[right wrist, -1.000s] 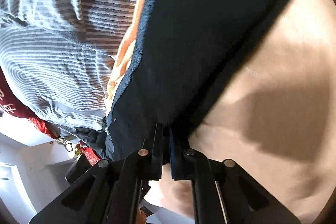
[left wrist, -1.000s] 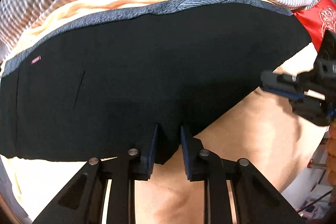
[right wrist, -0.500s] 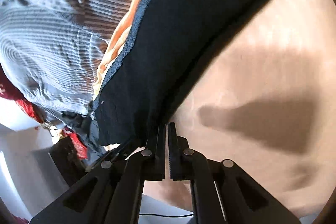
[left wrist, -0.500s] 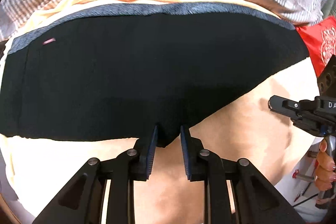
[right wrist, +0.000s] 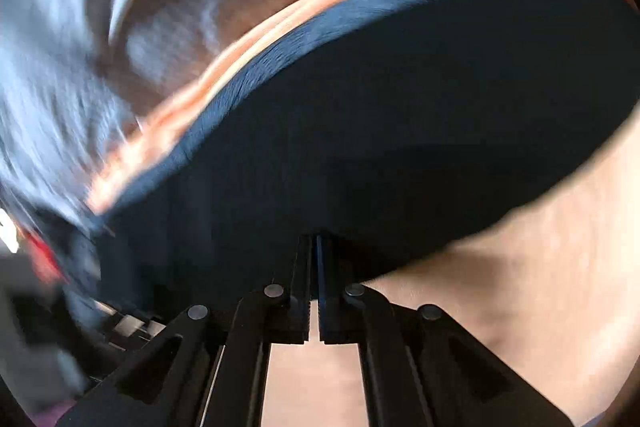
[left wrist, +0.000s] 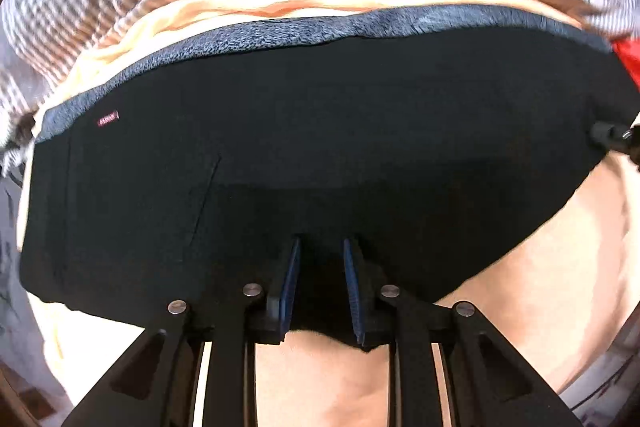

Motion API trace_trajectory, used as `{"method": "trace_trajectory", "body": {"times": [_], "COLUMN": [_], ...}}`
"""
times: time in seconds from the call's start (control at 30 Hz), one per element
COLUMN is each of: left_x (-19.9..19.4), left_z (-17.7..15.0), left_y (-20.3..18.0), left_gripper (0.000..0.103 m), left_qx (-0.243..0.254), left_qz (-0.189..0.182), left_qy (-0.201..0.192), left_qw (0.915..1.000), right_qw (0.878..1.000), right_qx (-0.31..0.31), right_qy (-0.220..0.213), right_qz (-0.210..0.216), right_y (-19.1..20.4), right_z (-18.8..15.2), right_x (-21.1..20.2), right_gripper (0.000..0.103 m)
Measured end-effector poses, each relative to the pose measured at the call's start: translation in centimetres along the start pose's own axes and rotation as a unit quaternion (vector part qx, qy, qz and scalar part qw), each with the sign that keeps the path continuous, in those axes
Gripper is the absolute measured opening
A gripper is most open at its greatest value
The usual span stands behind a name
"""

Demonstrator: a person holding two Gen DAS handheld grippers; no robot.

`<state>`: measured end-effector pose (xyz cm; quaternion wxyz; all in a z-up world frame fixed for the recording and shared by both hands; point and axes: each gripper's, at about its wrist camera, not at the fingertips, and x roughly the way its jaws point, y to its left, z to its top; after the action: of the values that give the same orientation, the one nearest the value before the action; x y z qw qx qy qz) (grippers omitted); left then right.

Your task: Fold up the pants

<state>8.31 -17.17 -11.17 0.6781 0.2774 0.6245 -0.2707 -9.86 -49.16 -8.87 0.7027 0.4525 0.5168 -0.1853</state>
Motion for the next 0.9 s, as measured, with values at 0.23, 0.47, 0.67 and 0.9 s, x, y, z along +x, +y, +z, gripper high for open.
{"method": "trace_trajectory", "body": {"times": [0.23,0.47,0.67,0.9], "left_x": [-1.9,-4.9,-4.4,-2.8], "left_z": [1.6,4.9,9.5,12.0], "left_y": [-2.7,-10.6,-18.1,-21.6], "left_gripper": [0.024,0.074,0.074,0.074], "left_qx": [-0.01,0.024,0.026,-0.008], "left_qz": [-0.011,-0.064,-0.068,-0.05], "left_qy": [0.02,-0.012,-0.025,-0.031], "left_qw": [0.9997,0.9976,0.997,0.9982], "right_qw": [0.998,0.989,0.974,0.959], "right_qx": [0.047,0.126,0.167,0.194], "right_qy": [-0.032,-0.072,-0.139,-0.163], "right_qz": [-0.001,0.027,0.06,0.129], "right_y": [-5.8,-13.2,-18.4,-23.1], "right_z": [-1.4,-0.1,2.5,6.0], "right_x": [-5.4,-10.2,-12.3,-11.1], "right_gripper": [0.047,0.047,0.053,0.053]}}
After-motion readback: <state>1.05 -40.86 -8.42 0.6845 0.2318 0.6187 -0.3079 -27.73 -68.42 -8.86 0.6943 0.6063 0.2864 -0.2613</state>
